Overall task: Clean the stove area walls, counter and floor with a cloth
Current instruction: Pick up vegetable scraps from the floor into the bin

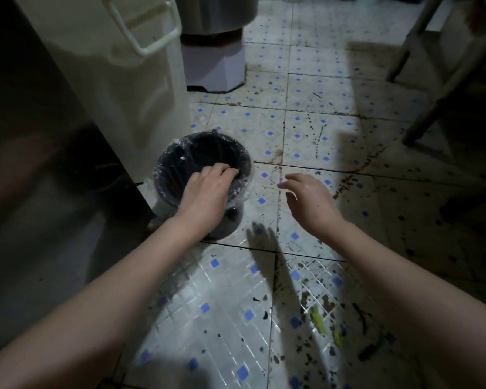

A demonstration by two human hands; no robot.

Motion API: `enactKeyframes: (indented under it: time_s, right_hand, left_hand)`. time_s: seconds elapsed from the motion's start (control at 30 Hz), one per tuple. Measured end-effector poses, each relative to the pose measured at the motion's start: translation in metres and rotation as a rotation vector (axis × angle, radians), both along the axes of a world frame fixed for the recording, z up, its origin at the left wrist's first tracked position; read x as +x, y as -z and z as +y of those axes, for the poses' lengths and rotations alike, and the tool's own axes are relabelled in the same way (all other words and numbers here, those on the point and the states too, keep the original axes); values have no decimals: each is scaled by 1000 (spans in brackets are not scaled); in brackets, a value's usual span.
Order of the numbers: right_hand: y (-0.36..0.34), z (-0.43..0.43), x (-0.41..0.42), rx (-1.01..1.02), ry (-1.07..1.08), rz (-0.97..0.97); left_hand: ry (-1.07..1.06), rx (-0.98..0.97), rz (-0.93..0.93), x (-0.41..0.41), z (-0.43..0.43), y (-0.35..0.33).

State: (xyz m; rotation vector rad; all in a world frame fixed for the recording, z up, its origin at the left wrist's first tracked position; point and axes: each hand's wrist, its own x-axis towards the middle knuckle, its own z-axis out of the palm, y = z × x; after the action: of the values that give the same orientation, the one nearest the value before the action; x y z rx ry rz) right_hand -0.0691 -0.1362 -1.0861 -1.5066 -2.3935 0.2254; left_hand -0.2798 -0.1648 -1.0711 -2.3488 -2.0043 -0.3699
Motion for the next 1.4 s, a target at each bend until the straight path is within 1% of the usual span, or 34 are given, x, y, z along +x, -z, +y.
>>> enactKeyframes:
  time_s: [0.13,0.27,0.33,0.47,0.57,0.63,0.83,1.0,1.17,1.4]
  right_hand:
    - [10,-22,41,-38,78,-26]
    - [27,-49,73,-107,156,-64]
    - [35,-61,85,-146,193,-65]
    - [54,-83,100,-242,299,6]
    - [73,-106,100,-378,394,87]
    - [88,-120,99,-437,387,90]
    - [108,-143,92,-476,268,42]
    - [123,-158,85,-500,238,3]
    - [124,-166,84,-508,196,-25]
    - [131,-168,91,-531,182,-9]
  left_hand:
    - [112,14,-29,32,0,9]
    - [272,-30,-29,58,-7,29]
    - [313,-61,-26,69,-15,42]
    - [365,-169,-43,77,-33,67]
    - [396,-295,-47,73,-47,90]
    - [429,-319,-46,68,-58,108]
    - [462,-405,9,57,-81,148]
    - [521,-467,16,57,-94,162]
    - [579,-539,66,59,-100,175]
    - [603,-583,27,63,-101,182]
